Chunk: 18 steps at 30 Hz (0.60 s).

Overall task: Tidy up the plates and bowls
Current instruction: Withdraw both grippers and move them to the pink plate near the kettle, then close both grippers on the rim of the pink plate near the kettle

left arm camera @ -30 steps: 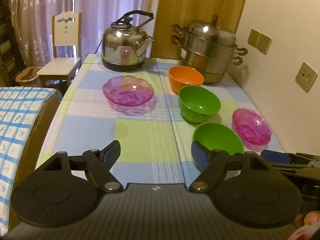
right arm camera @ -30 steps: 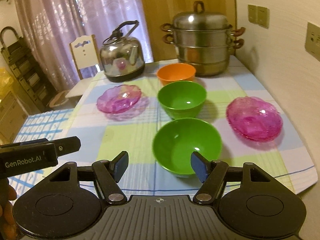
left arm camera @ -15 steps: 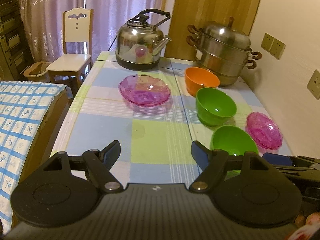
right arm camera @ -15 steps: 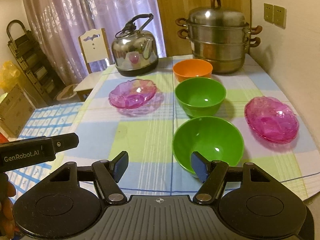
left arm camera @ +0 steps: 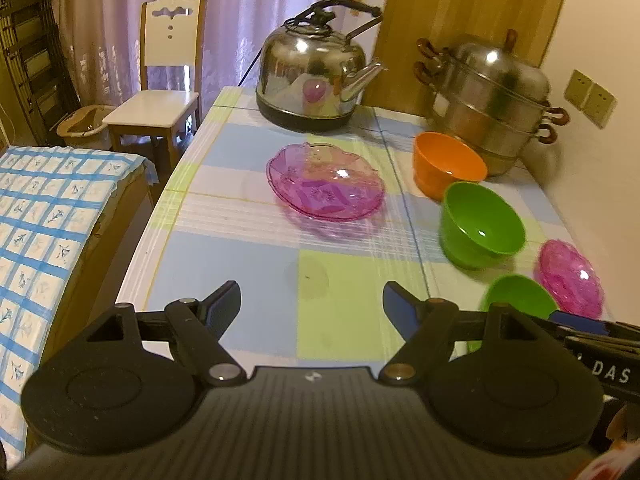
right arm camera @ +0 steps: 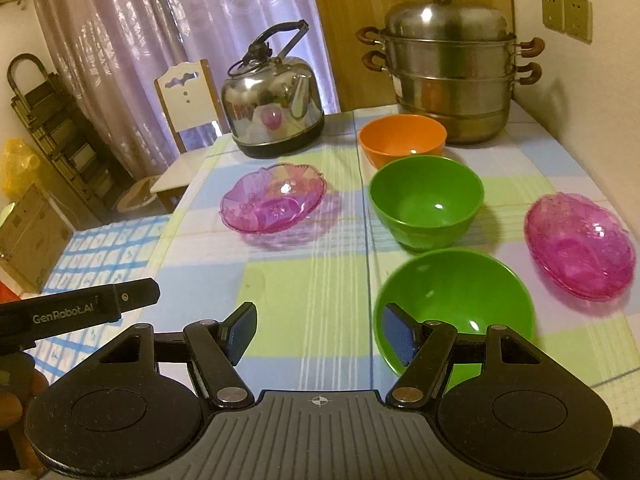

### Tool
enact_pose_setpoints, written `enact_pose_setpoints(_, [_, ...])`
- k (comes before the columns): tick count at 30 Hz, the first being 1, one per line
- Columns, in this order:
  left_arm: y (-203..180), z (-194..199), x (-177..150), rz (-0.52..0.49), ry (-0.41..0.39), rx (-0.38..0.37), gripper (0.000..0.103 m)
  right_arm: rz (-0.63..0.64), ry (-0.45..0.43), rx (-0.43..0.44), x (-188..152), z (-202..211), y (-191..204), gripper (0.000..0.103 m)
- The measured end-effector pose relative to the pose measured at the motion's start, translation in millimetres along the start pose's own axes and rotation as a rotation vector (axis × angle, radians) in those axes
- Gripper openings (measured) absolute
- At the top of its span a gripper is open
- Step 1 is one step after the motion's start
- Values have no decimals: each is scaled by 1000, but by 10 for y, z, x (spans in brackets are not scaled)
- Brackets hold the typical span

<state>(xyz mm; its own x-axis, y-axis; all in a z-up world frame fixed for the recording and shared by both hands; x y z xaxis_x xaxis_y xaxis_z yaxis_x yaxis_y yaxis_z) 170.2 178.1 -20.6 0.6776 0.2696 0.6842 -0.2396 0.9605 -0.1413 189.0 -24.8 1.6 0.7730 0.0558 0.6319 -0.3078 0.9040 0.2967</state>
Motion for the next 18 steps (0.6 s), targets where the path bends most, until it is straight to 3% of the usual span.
enact_pose_setpoints(18, [298,-1288,661,40,-30,40,76,-42,-9,-9,588,-1379,-76,69])
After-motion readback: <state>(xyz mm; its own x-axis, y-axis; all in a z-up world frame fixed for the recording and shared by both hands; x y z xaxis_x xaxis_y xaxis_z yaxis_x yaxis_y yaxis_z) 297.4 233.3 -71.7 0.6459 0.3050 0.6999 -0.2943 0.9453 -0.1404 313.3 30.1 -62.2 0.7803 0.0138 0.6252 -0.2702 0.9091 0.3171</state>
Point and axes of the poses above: each gripper's, at about its wrist camera, not at the fingertips, and z roughly against the way its jaws point, y to its left, x to its top, the point moved 3 cm from there along -z, roughly the way its jaws point
